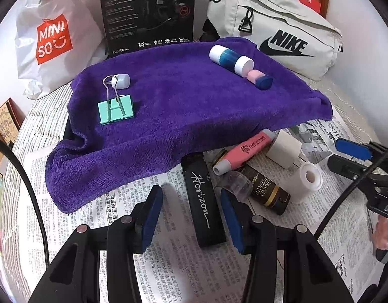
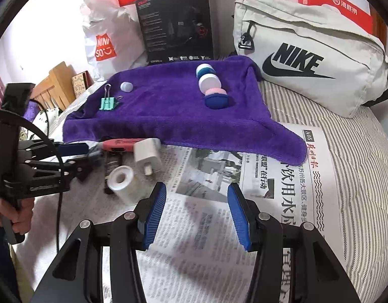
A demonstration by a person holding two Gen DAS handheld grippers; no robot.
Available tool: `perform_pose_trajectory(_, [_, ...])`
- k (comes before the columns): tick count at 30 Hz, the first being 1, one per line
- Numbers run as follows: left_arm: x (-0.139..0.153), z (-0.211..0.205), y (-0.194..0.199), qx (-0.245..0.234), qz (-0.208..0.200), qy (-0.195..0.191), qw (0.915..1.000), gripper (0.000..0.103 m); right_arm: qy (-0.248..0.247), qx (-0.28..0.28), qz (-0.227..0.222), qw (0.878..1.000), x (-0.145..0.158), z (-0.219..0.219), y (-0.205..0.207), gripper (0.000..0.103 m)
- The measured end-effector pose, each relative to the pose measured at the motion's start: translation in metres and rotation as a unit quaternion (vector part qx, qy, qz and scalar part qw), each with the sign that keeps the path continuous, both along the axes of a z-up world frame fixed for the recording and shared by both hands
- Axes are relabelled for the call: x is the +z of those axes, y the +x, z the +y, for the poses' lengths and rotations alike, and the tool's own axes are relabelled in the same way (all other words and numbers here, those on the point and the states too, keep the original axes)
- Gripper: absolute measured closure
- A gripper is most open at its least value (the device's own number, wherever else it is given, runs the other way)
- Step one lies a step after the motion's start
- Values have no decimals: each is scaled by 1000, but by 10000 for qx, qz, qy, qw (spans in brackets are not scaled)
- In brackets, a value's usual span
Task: Organize rigid objects
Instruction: 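Withdraw both grippers from the towel toward the newspaper, then grasp the black Horizon tube with the left gripper while right grasps the white tape roll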
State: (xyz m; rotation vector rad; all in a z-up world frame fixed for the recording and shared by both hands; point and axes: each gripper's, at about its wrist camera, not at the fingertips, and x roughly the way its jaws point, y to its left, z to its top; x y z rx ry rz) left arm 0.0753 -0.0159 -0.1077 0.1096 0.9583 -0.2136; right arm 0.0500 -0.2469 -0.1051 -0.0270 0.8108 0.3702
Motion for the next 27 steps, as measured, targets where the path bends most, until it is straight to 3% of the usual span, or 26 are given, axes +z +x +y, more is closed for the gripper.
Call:
perform_pose_trajectory(10, [-3,1,-11,-34,-397,9,9992,59,106,-115,131,9998,-14,-7,11,52])
perform_pose_trajectory(14, [-3,-1,-15,-1,-471,119,9988,81,23,-86,128,9999,-16,-4,10,50])
perform_pose_trajectory(24, [-2,11,-25,88,-355,97,9993,81,-401,-7,71,9992,-17,10,8,42])
perform_pose_trajectory(27, [-4,25,-30,198,-425,-167,9988,81,-381,14,78,9992,-17,10,8,39])
